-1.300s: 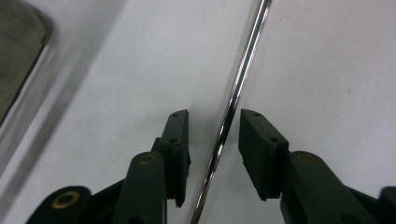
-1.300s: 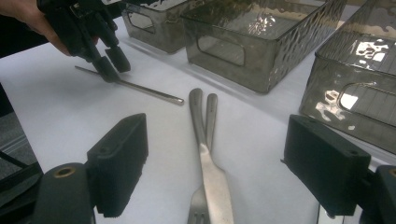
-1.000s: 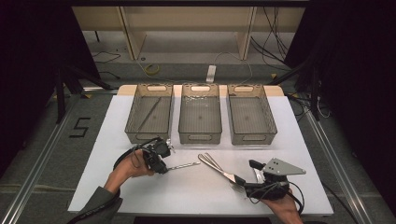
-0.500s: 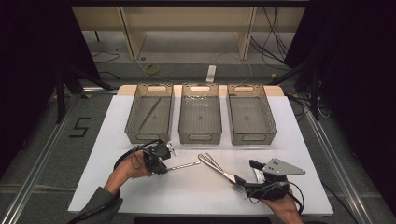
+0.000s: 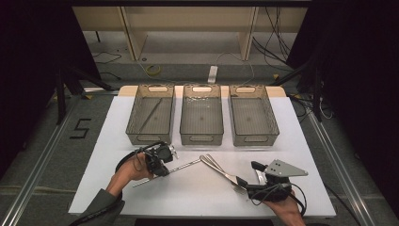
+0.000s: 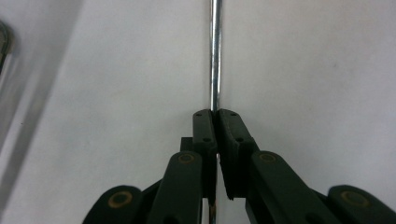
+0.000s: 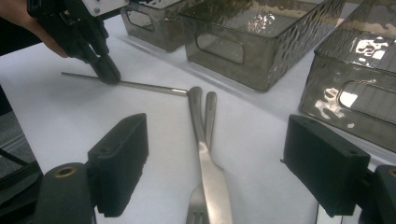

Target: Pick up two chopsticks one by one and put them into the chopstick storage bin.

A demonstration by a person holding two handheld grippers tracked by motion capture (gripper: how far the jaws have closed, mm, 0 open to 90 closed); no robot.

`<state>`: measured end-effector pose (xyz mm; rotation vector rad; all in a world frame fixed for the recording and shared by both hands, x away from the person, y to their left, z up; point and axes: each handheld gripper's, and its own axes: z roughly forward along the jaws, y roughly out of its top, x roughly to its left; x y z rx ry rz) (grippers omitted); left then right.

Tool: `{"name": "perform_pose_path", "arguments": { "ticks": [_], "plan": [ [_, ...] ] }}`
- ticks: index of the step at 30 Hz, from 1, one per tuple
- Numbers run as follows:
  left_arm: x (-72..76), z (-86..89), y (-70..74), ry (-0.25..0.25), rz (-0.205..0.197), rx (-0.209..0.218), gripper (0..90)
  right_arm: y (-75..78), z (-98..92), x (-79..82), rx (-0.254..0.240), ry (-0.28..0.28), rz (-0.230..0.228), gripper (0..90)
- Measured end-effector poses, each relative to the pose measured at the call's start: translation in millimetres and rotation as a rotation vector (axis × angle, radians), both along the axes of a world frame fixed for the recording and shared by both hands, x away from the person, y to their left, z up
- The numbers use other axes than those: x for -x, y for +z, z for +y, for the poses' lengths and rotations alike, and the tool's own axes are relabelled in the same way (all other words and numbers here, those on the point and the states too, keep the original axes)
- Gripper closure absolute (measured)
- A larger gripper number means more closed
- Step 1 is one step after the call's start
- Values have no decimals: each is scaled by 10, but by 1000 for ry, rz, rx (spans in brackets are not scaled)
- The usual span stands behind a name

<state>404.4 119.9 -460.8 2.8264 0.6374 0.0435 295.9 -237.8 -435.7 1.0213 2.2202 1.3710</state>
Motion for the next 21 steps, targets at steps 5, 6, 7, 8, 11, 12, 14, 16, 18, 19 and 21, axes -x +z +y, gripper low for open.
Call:
{"name": "perform_pose_path", "arguments": {
  "ticks": [5, 6, 7, 8, 11, 12, 14, 16, 18, 19, 21],
  "plan": [
    [-14, 45, 51, 11, -3, 23, 853, 2, 0, 2, -2, -1, 0, 229],
    [-14, 50, 64, 15, 4, 28, 853, 0, -1, -1, 0, 0, 0, 229],
    [-11, 55, 75, 21, 5, 34, 854, 0, -2, -1, 0, 0, 0, 229],
    [-13, 62, 89, 15, 8, 29, 854, 2, -3, 2, -2, -1, 0, 229],
    [-6, 81, 126, 16, 12, 33, 854, 3, -4, 3, -1, -2, -1, 230],
    [-12, 90, 140, 17, 7, 34, 855, 3, -4, 3, -1, -2, -1, 229],
    [-13, 108, 162, 30, 9, 41, 854, 4, -4, 3, -1, -2, -2, 230],
    [-7, 132, 206, 39, 9, 60, 854, 4, -6, 4, 0, -3, -2, 230],
    [-3, 153, 265, 48, 0, 72, 854, 4, -6, 2, -5, -4, -1, 229],
    [-2, 166, 296, 55, -10, 77, 854, 2, -6, 0, -4, -4, 0, 229],
    [9, 190, 370, 63, -20, 91, 854, 2, -5, 1, -1, -3, 0, 230]
  ]
}}
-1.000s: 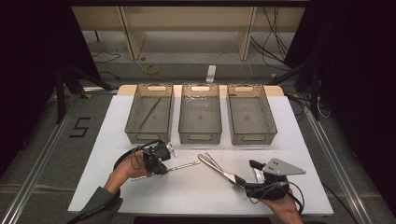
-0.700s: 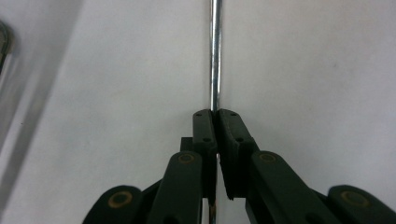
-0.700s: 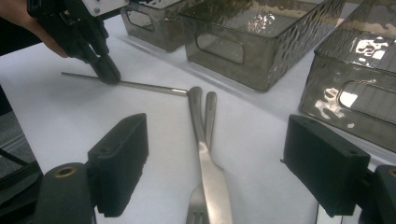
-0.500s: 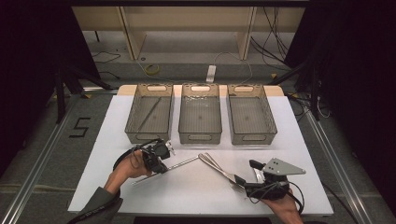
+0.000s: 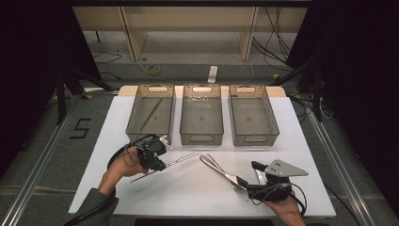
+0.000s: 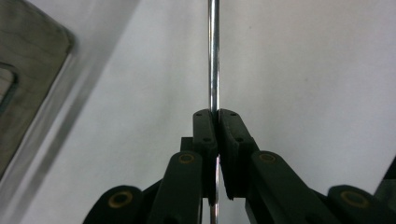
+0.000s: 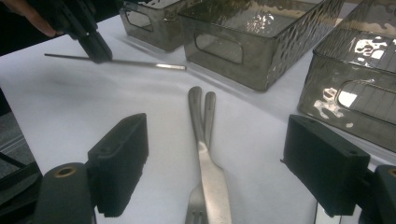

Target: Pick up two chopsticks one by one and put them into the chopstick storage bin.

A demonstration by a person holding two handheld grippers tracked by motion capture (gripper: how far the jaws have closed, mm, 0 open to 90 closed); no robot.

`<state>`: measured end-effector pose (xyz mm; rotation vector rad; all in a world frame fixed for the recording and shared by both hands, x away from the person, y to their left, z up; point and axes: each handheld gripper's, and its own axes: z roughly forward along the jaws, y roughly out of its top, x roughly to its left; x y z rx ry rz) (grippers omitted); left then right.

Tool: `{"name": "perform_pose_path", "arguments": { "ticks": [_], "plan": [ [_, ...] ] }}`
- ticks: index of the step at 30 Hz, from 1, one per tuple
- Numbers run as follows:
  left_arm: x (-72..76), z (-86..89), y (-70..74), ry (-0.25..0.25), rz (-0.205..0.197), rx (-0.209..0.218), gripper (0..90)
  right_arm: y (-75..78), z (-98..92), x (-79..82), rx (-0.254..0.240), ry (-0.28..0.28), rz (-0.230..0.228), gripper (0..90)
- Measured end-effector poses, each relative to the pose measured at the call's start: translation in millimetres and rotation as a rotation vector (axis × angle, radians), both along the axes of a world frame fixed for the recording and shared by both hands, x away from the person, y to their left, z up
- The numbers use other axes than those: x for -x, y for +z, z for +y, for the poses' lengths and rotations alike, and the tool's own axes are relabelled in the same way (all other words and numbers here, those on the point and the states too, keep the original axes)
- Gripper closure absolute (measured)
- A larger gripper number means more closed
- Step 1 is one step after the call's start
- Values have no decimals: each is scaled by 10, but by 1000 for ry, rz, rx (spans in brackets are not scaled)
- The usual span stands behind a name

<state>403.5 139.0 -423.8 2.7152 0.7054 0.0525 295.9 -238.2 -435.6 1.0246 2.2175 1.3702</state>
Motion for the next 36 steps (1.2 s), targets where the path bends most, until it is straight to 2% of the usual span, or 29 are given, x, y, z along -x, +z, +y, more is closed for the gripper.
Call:
{"name": "perform_pose_path", "arguments": {
  "ticks": [5, 9, 10, 20, 26, 28, 36],
  "plan": [
    [3, 66, 221, 33, -49, 65, 854, -3, -1, -4, 0, -1, 1, 229],
    [-15, 143, 352, 98, -101, 119, 854, -5, 0, -6, 1, -2, 2, 229],
    [-19, 157, 369, 114, -103, 134, 854, -7, 0, -9, 3, -3, 3, 229],
    [-96, 199, 479, 183, -150, 203, 854, -14, 1, -13, 5, -1, 4, 229],
    [-211, 293, 541, 247, -187, 251, 853, -16, -1, -18, 1, -3, 8, 229],
    [-250, 320, 539, 263, -182, 264, 854, -16, -2, -15, 4, -3, 7, 229],
    [-403, 421, 613, 328, -217, 310, 853, -19, 0, -18, 4, -1, 8, 229]
  ]
}}
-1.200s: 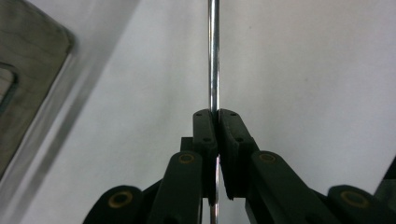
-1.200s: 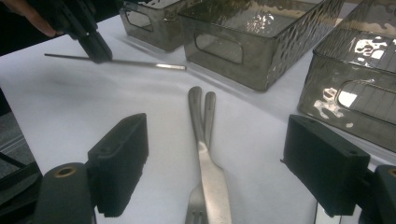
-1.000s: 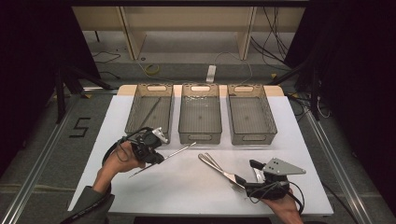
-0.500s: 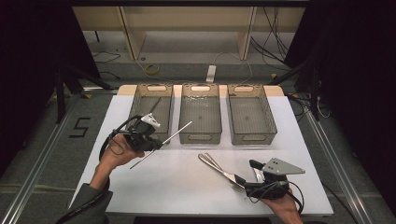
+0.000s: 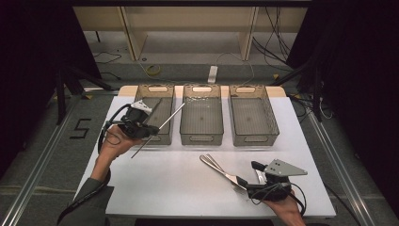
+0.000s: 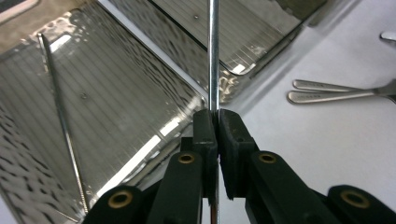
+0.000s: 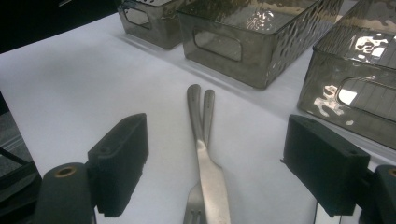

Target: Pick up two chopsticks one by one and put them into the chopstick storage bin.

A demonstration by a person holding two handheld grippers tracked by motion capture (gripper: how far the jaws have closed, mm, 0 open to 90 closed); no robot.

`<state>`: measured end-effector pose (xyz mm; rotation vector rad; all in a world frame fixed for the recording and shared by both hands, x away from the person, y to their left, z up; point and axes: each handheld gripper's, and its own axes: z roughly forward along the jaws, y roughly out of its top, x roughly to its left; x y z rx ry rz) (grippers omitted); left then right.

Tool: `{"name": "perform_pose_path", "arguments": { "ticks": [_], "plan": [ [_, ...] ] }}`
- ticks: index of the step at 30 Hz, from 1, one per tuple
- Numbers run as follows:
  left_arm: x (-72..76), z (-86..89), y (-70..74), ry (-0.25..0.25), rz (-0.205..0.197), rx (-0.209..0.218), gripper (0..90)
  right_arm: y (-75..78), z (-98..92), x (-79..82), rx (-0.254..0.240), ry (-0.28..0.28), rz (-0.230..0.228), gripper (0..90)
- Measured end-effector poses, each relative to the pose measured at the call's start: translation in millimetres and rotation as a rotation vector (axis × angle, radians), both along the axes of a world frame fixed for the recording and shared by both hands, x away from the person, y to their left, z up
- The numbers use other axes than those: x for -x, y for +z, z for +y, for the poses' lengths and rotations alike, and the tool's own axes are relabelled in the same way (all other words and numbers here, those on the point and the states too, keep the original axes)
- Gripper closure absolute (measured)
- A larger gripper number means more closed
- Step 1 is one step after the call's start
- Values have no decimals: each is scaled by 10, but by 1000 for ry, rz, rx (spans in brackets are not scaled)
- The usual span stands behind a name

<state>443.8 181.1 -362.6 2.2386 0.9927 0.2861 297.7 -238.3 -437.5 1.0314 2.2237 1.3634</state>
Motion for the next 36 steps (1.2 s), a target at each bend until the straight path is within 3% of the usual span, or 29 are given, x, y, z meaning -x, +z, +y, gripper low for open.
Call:
{"name": "perform_pose_path", "arguments": {
  "ticks": [11, 23, 29, 36],
  "plan": [
    [-246, 90, 77, 73, -46, 34, 853, 0, -4, 0, -2, -3, 1, 229],
    [-592, 195, 158, 150, -70, 34, 853, -4, -8, -6, -1, -3, 1, 230],
    [-759, 244, 82, 186, -60, 51, 853, 0, -12, 2, -7, -3, -3, 229],
    [-852, 322, -58, 240, -54, 67, 853, -2, -15, -1, -6, -3, -1, 230]
  ]
}}
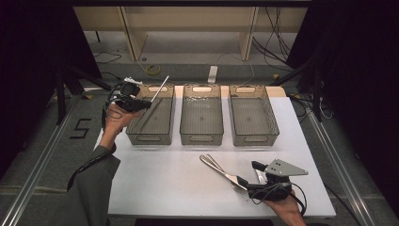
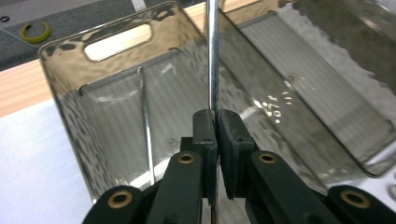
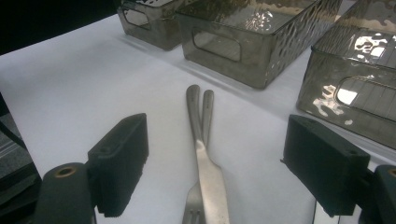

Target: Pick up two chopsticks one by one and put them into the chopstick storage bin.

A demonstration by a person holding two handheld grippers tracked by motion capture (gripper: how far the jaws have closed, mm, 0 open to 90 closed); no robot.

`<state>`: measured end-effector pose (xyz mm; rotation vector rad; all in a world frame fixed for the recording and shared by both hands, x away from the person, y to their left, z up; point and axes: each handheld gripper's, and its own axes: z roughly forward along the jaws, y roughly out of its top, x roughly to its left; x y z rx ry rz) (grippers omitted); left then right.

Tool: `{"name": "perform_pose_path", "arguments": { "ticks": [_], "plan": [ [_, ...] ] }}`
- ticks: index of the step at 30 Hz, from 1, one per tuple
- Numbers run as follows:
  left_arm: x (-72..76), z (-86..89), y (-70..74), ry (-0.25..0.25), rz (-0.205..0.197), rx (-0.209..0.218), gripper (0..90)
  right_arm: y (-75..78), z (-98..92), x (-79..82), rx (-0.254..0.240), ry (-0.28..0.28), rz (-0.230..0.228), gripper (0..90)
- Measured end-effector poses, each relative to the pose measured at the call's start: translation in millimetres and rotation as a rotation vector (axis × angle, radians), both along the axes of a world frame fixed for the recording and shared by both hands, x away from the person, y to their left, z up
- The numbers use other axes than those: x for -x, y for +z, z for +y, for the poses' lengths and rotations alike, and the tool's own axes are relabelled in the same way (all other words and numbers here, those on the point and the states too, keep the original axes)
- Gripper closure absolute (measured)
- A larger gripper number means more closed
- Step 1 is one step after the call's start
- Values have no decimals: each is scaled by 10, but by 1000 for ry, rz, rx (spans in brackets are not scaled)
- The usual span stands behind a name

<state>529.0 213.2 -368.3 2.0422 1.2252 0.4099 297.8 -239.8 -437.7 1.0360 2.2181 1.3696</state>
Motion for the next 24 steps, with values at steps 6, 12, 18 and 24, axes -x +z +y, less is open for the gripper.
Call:
{"name": "perform_pose_path", "arguments": {
  "ticks": [6, 12, 18, 24],
  "plan": [
    [-80, 54, -53, 19, 4, 14, 852, -4, 10, 0, 3, 5, 2, 230],
    [-124, 49, -100, 33, 0, -3, 852, -3, 5, 0, 0, 5, 2, 230],
    [-159, 52, -230, 47, 27, -14, 852, -5, 8, 1, 1, 7, 2, 230],
    [-169, 43, -292, 53, 32, -12, 851, -8, 13, 0, 2, 8, 5, 230]
  ]
}}
